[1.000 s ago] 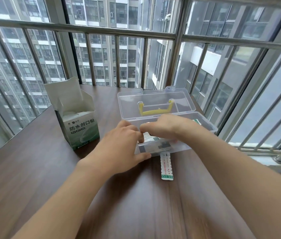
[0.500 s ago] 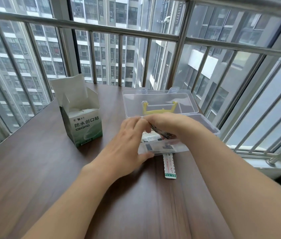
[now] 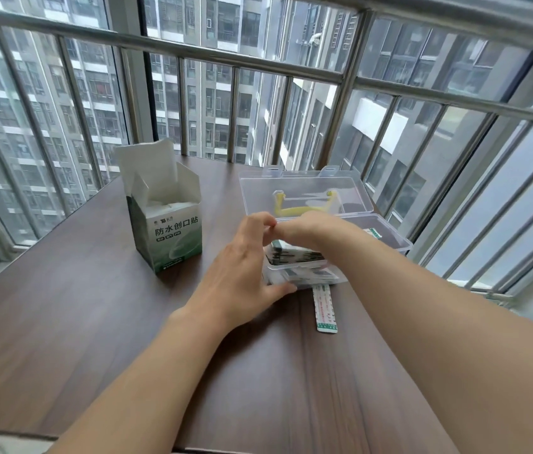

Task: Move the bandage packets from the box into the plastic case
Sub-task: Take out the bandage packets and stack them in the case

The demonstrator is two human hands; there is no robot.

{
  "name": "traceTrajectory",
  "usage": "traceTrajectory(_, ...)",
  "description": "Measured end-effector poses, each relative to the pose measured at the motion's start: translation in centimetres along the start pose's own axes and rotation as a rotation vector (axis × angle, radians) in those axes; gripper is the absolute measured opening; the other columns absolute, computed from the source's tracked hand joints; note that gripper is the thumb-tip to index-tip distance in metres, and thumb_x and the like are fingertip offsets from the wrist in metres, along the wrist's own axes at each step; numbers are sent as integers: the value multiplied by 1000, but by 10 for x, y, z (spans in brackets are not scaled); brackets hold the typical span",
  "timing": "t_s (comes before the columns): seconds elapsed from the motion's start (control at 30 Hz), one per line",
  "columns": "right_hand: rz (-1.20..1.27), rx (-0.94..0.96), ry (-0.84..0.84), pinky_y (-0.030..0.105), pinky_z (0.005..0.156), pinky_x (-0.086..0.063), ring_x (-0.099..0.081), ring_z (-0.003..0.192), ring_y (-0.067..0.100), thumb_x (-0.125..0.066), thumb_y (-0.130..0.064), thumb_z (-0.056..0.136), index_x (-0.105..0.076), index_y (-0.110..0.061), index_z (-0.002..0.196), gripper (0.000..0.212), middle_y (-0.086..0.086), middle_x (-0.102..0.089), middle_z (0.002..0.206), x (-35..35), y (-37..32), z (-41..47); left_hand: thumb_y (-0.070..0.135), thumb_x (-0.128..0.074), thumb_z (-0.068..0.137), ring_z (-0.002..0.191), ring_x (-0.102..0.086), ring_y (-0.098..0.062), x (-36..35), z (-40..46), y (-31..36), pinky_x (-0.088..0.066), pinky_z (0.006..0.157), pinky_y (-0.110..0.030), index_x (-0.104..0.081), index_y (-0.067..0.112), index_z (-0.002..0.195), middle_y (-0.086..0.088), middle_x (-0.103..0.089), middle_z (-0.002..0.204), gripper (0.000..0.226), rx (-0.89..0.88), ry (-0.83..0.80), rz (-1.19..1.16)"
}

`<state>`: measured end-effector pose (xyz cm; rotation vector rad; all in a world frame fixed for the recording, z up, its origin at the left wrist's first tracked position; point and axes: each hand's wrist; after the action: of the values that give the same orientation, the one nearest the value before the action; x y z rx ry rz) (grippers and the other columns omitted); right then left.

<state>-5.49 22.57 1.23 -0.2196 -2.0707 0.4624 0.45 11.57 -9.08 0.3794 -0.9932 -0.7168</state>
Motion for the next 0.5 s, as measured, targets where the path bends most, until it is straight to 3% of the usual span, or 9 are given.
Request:
traceTrajectory(0.1, 85, 55, -56, 33, 111, -25, -21, 151, 22, -50, -42, 101, -36, -19, 152, 57, 8, -23, 164, 9, -1, -13, 35, -91, 63, 112, -56, -16, 0, -1, -2, -49, 92, -40, -27, 28, 125, 9, -48, 123, 90, 0, 16, -5)
traceTrajectory(0.23, 100, 15, 6, 34, 100, -35, -39, 141, 26, -64, -44, 93, -50, -17, 141, 57, 11, -41, 154, 8, 5, -11, 36, -91, 63, 115, -56, -17, -1, -1, -1, -49, 93, -39, -25, 28, 126, 5, -49, 128, 92, 5, 17, -3)
traceTrajectory(0.3, 112, -38, 118, 32, 85, -42, -55, 120, 28, -74, -46, 84, -60, -10, 125, 56, 11, -57, 134, 3, 10, -5, 37, -91, 64, 118, -56, -19, -2, -1, -1, -50, 94, -40, -24, 29, 127, 3, -50, 131, 92, 9, 14, -1)
traceTrajectory(0.4, 122, -21, 287, 30, 62, -42, -54, 88, 22, -85, -40, 75, -54, -9, 80, 43, 9, -57, 101, -2, 19, 7, 38, -89, 65, 118, -56, -19, -3, -3, -1, -50, 94, -42, -25, 30, 126, 6, -49, 132, 89, 9, 14, 11)
traceTrajectory(0.5, 98, 6, 391, 29, 48, -34, -52, 66, 19, -90, -31, 70, -50, -12, 69, 44, 7, -55, 87, -4, 23, 11, 40, -87, 67, 114, -57, -19, -2, -3, 0, -51, 91, -44, -25, 32, 126, 10, -48, 132, 87, -7, 15, 37)
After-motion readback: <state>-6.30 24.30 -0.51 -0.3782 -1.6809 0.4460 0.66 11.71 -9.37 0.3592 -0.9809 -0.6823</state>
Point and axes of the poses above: each hand's wrist, its own z-axis towards the middle knuckle, its own x-axis out of the back of the hand, y = z × x
